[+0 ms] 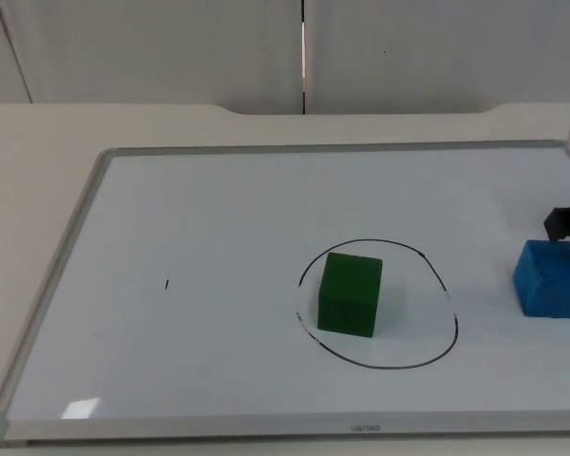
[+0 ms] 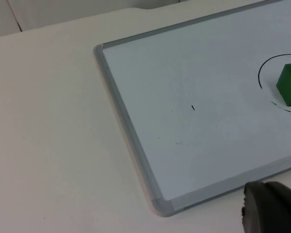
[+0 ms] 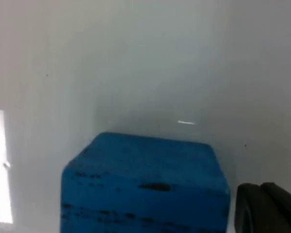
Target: Push the two cubes into the marked area.
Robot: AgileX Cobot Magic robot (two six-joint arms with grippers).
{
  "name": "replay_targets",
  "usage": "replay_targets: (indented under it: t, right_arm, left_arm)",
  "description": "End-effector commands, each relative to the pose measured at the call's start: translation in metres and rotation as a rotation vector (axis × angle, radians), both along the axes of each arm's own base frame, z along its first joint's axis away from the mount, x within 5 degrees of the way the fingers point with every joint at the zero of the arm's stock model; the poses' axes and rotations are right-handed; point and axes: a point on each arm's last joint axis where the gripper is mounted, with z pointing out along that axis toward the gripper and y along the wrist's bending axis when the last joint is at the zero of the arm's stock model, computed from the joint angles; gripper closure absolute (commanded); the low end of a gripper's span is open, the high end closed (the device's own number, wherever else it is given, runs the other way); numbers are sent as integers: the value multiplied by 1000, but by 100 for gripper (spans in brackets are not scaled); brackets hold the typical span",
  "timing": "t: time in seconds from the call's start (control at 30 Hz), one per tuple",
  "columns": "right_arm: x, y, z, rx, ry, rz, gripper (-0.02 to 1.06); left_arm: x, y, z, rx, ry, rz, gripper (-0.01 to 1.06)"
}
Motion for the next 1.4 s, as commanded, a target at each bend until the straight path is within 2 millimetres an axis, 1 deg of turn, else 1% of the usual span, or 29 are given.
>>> replay_targets:
  t: [0.0, 0.17, 0.33, 0.87, 0.97, 1.13, 1.37]
  right_arm:
    - [0, 6, 0, 19, -2, -6, 105]
    - [0, 15, 0, 21, -6, 15, 105]
    - [-2, 28, 1, 26, -16, 43, 105]
    - [-6, 30, 0, 54, 37, 16, 105]
    - [-7, 33, 0, 56, 37, 13, 105]
    - [-9, 45, 0, 58, 25, 43, 105]
    - [-9, 46, 0, 73, 28, 25, 105]
  left_arm:
    - [0, 0, 0, -5, -9, 9, 105]
    - [0, 0, 0, -5, -9, 9, 105]
    - [0, 0, 0, -5, -9, 9, 105]
    - [0, 0, 0, -5, -9, 9, 105]
    - [0, 0, 0, -5, -9, 9, 105]
    - [0, 0, 0, -5, -9, 9, 105]
    - [0, 0, 0, -5, -9, 9, 105]
